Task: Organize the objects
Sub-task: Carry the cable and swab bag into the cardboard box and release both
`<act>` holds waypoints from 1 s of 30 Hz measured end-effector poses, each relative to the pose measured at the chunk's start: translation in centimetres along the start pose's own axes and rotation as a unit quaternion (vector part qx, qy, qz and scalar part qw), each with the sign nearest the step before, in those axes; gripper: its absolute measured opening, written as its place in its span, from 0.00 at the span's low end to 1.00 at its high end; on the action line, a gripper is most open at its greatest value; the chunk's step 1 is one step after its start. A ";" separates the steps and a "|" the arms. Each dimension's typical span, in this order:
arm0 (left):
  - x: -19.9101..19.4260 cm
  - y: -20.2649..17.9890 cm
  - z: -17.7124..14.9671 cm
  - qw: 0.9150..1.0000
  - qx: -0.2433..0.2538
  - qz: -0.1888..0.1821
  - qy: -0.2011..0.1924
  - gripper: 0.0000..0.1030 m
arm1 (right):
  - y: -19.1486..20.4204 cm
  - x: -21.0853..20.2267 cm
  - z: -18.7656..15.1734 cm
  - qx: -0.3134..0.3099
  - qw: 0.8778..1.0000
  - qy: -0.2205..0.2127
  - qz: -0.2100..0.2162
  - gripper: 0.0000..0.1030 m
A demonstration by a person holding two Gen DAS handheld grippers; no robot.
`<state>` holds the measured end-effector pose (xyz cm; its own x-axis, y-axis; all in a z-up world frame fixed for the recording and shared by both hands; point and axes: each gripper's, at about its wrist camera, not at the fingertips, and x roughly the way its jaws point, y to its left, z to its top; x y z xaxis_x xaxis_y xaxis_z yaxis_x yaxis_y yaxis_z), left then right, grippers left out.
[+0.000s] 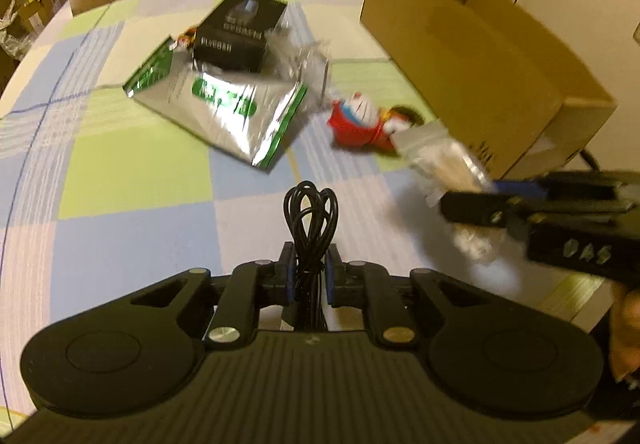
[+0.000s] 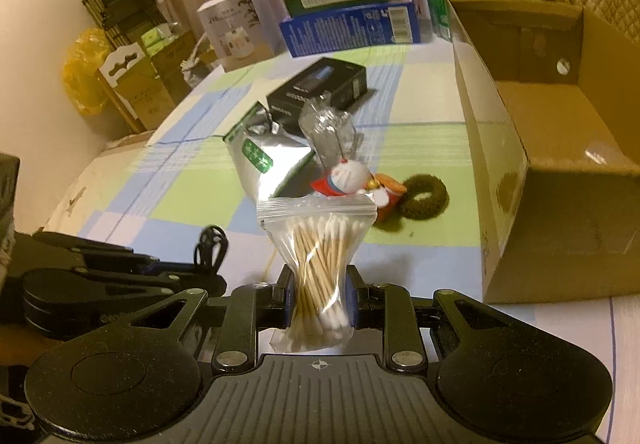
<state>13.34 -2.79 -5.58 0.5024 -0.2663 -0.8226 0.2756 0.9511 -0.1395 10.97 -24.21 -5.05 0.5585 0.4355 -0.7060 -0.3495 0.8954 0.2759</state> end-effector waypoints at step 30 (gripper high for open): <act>-4.8 -15.2 14.3 0.989 0.050 -0.109 -0.084 0.10 | -13.5 -14.6 8.7 0.069 0.985 -0.117 -0.105 0.21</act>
<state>18.43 -18.19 8.40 0.5491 -0.4937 -0.6743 0.4682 0.8501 -0.2412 14.08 -41.81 7.25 0.7710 0.2349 -0.5919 -0.1118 0.9650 0.2373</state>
